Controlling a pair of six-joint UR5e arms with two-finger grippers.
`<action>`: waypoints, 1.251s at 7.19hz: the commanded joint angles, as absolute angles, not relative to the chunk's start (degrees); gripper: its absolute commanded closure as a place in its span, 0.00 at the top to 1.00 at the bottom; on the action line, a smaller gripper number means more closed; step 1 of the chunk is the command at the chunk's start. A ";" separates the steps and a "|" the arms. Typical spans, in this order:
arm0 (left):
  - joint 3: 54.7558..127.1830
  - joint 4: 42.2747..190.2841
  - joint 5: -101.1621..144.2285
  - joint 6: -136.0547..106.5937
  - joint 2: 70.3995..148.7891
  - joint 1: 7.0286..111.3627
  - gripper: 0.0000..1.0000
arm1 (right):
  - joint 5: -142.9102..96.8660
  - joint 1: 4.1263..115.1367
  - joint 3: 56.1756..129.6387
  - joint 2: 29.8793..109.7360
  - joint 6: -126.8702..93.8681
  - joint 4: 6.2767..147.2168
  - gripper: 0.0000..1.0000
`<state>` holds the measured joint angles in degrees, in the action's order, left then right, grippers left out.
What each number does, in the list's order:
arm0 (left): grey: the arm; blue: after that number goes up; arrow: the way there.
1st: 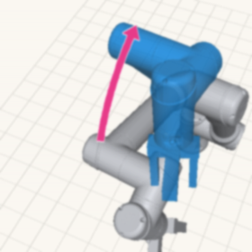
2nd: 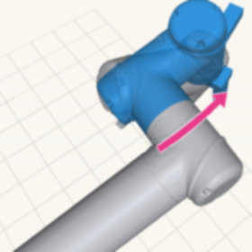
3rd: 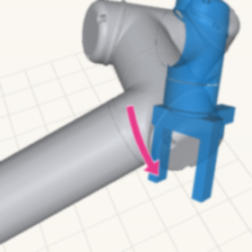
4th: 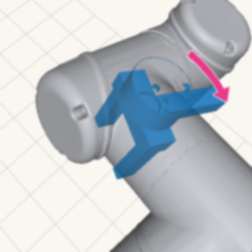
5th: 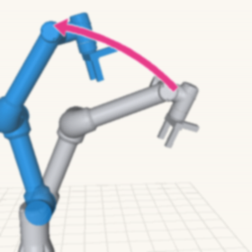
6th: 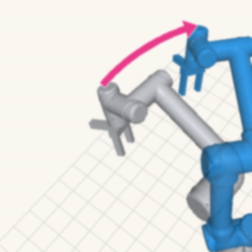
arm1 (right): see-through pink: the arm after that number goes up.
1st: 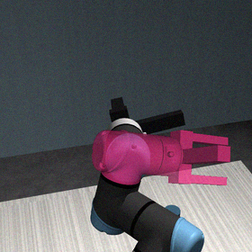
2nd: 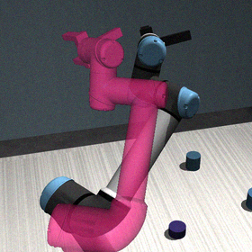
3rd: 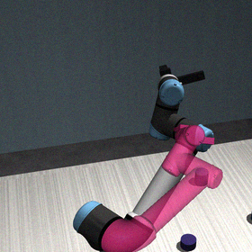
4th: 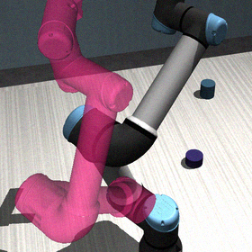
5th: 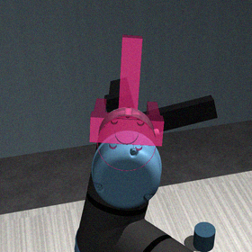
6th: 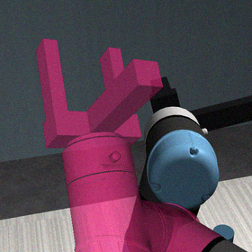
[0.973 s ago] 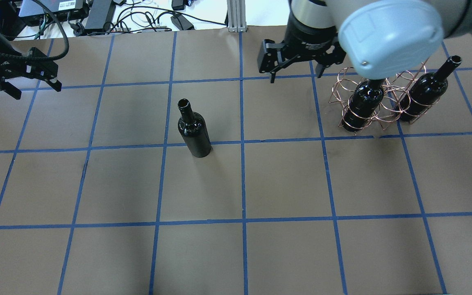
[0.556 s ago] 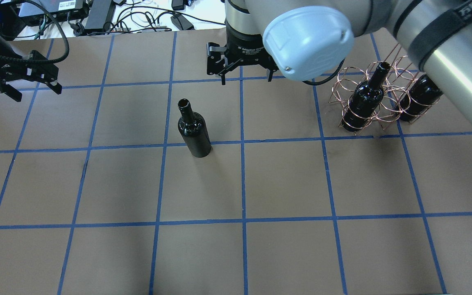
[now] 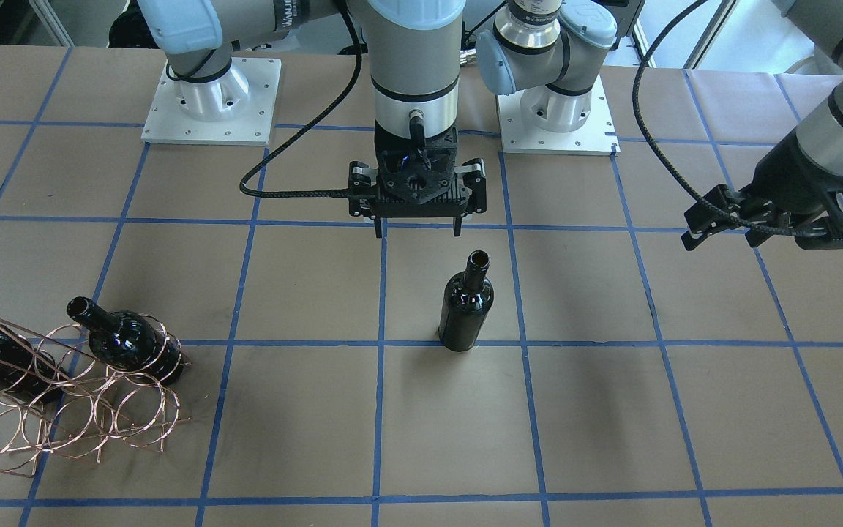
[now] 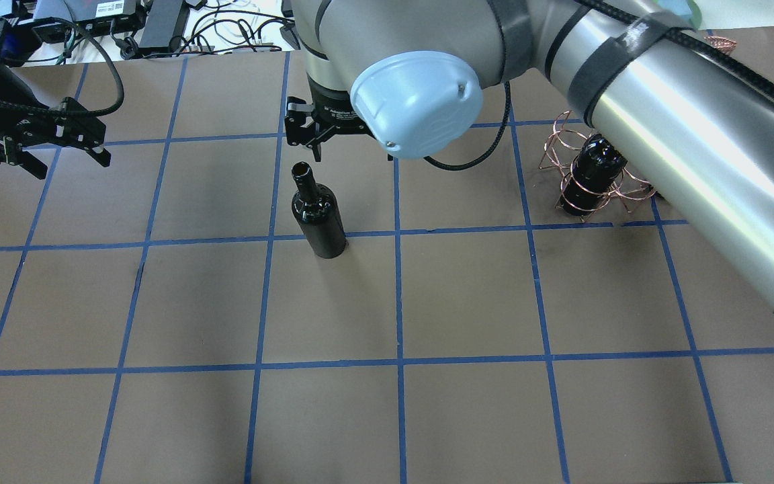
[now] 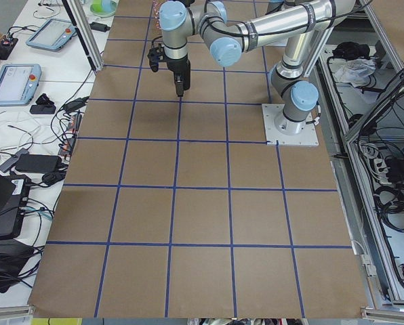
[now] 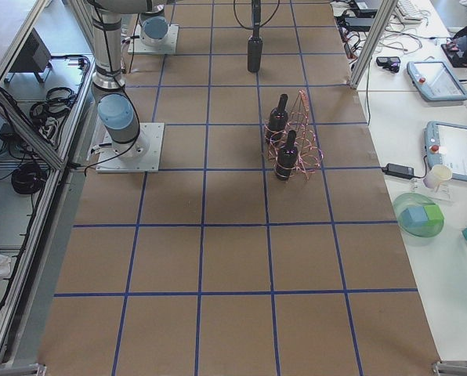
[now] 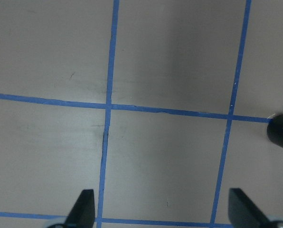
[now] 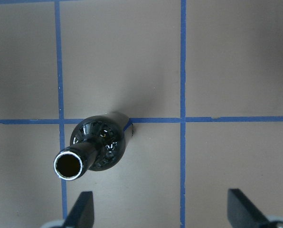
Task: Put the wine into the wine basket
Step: 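Move the right gripper from the wire rack over the standing bottle, then lower the right gripper and close it around the bottle neck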
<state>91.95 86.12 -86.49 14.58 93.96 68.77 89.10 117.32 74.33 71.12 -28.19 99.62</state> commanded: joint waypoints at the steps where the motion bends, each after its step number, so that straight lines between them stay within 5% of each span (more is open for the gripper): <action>1: 93.16 84.99 -86.48 14.50 94.04 68.64 1.00 | 88.77 118.30 73.39 70.23 -30.05 99.67 1.00; 9: 93.87 84.37 -86.48 14.59 94.13 68.47 1.00 | 88.77 121.38 72.07 61.97 -33.40 106.52 1.00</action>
<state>93.81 84.38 -86.48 14.59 94.06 68.47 88.81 121.37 72.05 62.92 -33.43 105.99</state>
